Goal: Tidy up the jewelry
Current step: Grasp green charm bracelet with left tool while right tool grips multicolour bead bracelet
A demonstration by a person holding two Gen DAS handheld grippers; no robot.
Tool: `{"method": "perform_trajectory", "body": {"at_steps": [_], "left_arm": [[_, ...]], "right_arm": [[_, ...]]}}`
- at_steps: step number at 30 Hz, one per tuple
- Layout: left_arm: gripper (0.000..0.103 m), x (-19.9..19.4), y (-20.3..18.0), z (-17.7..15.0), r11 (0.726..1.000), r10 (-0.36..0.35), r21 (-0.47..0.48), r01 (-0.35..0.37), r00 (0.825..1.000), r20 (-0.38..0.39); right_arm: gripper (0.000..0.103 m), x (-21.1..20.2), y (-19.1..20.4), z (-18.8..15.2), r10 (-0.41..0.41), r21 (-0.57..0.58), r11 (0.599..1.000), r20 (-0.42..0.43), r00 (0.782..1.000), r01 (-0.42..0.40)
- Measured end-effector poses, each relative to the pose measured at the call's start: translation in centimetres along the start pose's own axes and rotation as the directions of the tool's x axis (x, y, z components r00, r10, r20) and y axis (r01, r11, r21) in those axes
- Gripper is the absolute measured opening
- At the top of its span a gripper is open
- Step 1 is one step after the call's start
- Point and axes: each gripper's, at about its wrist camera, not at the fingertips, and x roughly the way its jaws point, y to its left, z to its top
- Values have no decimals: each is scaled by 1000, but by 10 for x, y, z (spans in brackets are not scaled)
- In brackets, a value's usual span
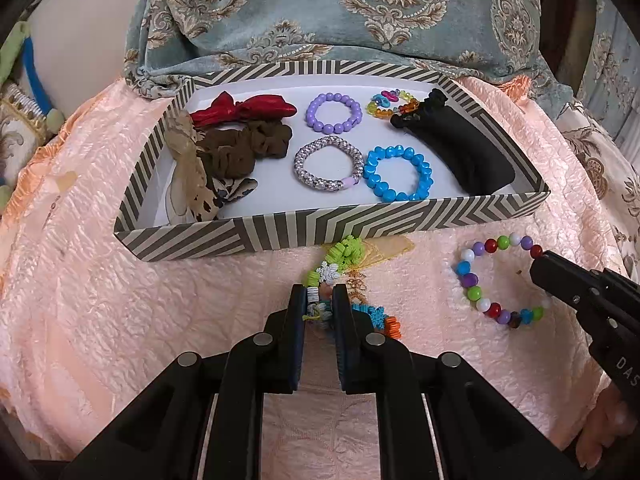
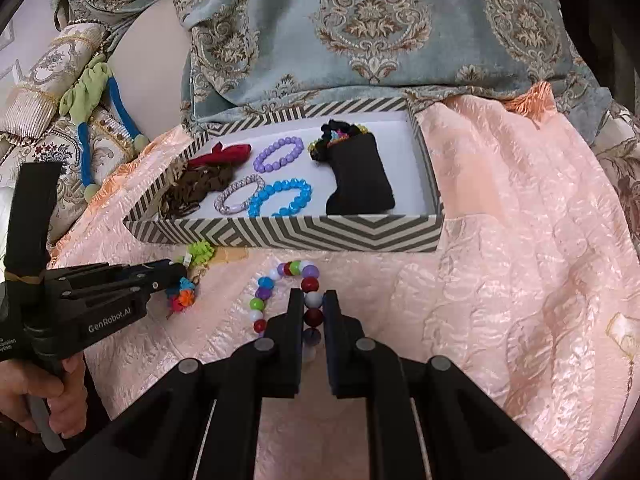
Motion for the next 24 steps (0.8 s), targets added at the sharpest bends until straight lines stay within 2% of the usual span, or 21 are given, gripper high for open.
{"method": "perform_trajectory", "body": {"at_steps": [7, 14, 24], "left_arm": [[0, 1, 1, -1, 1000, 9, -3, -9, 1000, 0], [0, 1, -4, -2, 999, 37, 25, -38, 999, 10], [0, 1, -4, -2, 999, 41, 27, -41, 999, 10]], "right_arm": [[9, 3, 15, -5, 12, -68, 998, 0, 1000, -12], [9, 5, 15, -5, 10, -52, 999, -19, 1000, -11], [9, 7, 13, -5, 5, -52, 999, -35, 999, -7]]}}
